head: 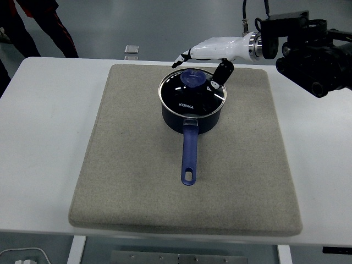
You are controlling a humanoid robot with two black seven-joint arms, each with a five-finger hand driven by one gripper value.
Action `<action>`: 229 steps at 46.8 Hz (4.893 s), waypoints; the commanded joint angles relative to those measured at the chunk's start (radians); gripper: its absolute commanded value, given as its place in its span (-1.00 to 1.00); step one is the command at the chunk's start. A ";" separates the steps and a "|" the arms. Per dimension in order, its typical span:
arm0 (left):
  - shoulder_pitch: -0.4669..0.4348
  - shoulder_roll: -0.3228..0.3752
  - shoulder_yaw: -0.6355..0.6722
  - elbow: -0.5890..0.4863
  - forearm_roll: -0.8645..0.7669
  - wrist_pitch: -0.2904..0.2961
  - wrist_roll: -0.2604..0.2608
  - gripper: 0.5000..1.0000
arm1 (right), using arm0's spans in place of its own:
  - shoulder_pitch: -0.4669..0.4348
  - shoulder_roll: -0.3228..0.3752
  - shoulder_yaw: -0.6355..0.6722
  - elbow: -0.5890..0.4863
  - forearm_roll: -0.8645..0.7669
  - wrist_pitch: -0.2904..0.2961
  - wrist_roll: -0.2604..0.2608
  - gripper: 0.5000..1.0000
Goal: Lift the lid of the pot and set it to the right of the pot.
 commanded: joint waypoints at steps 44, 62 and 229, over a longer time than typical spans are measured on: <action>0.000 0.000 0.000 0.000 0.000 0.000 0.000 1.00 | 0.001 -0.002 0.001 0.008 0.005 0.025 0.000 -0.49; 0.000 0.000 0.000 0.000 0.000 0.000 0.000 1.00 | 0.003 -0.002 -0.014 0.008 -0.023 0.075 0.000 -1.00; 0.000 0.000 0.000 0.000 0.000 0.000 0.000 1.00 | -0.034 -0.137 -0.310 -0.221 -0.005 0.190 0.000 -1.00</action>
